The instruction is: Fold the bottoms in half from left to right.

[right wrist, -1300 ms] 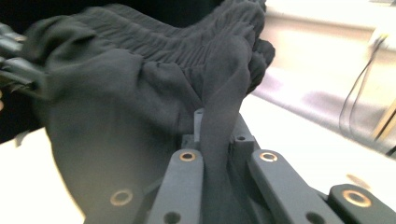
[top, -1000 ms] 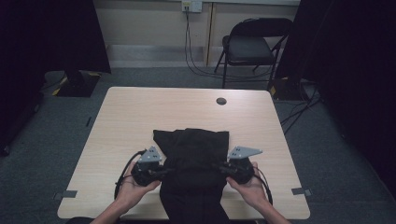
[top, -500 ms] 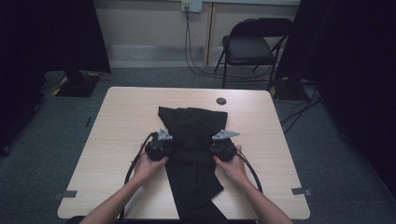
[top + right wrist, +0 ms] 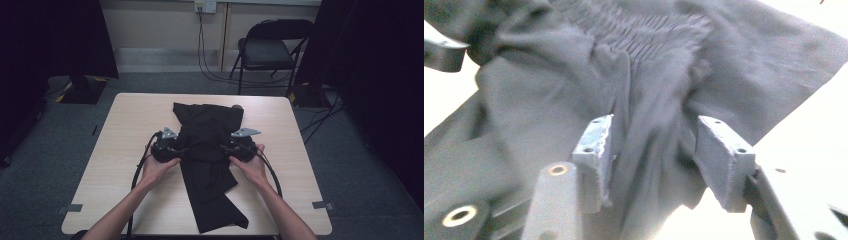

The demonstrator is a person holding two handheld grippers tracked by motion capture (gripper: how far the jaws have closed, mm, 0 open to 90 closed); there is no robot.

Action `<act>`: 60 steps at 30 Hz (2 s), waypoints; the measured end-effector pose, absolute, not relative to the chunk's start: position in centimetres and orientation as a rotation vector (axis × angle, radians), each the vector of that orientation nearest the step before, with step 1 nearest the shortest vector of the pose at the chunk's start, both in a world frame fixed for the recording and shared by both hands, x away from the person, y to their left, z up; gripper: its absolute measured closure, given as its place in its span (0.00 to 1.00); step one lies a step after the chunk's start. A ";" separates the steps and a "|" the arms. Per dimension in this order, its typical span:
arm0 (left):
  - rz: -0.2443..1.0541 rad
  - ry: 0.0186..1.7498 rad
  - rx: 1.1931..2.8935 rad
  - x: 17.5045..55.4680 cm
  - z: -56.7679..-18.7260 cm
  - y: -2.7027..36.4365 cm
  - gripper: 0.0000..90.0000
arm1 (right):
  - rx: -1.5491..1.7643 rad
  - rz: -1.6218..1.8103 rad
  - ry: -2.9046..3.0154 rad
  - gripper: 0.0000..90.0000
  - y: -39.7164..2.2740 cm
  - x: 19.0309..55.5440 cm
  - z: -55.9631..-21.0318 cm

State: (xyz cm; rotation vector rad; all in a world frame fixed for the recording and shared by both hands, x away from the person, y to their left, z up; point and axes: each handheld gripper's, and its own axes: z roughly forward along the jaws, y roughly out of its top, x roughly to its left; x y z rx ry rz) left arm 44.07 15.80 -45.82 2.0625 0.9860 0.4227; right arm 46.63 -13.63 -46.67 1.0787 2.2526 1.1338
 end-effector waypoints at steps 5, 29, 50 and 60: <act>0.431 0.928 2.081 39.7 -44.6 15.9 0.52 | 1.054 1.172 2.264 0.55 -15.9 42.3 -45.6; 0.489 0.981 2.247 42.1 -48.9 14.6 0.39 | 0.914 1.117 2.494 0.61 -10.6 39.9 -49.8; 0.285 0.834 2.167 37.4 -45.3 18.0 0.76 | 0.957 1.203 2.439 0.60 -11.5 40.8 -48.3; 0.163 0.662 2.285 34.6 -47.5 14.0 0.50 | 0.959 1.151 2.461 0.60 -11.3 40.9 -49.9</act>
